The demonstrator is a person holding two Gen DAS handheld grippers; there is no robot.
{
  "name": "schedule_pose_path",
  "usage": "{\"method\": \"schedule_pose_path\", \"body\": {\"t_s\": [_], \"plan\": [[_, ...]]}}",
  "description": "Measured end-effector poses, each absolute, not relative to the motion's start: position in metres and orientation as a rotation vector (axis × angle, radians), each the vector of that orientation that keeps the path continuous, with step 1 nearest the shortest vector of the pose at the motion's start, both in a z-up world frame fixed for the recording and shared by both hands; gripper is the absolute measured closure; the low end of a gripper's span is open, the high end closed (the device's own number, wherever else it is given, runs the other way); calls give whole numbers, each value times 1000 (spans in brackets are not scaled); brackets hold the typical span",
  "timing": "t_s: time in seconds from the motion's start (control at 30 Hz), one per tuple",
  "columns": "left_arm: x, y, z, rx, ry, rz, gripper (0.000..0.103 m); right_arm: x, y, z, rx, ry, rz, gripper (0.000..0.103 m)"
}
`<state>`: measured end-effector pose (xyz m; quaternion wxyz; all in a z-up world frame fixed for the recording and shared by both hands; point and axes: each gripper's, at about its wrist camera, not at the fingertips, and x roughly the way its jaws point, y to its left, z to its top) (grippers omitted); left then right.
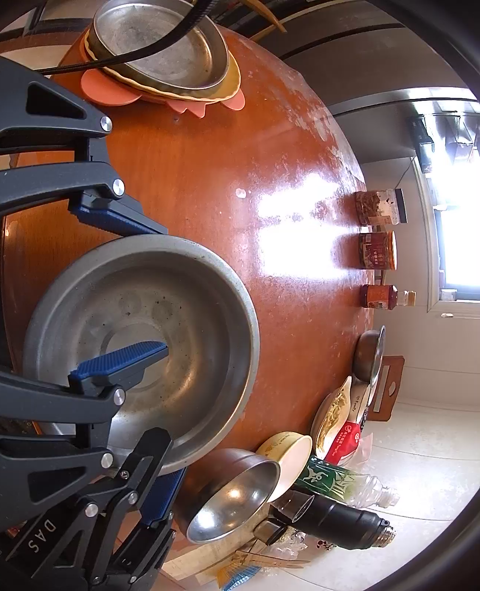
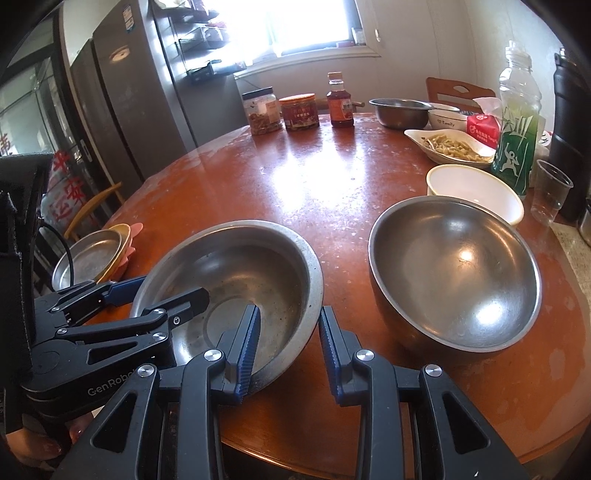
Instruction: Organize plates and bowls
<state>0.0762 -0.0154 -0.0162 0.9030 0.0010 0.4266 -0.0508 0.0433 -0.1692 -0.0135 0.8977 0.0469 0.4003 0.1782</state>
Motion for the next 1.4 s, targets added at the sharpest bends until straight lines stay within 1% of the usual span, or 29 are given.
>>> {"method": "schedule_pose_path", "body": {"t_s": [1.0, 1.27, 1.4], "plan": [[73, -13, -18, -4, 859, -105, 47, 43, -165, -20, 111, 844, 382, 68], [71, -13, -13, 4, 843, -88, 47, 42, -169, -17, 130, 837, 379, 64], [69, -13, -11, 11, 833, -81, 47, 41, -171, -15, 134, 832, 378, 64]]}}
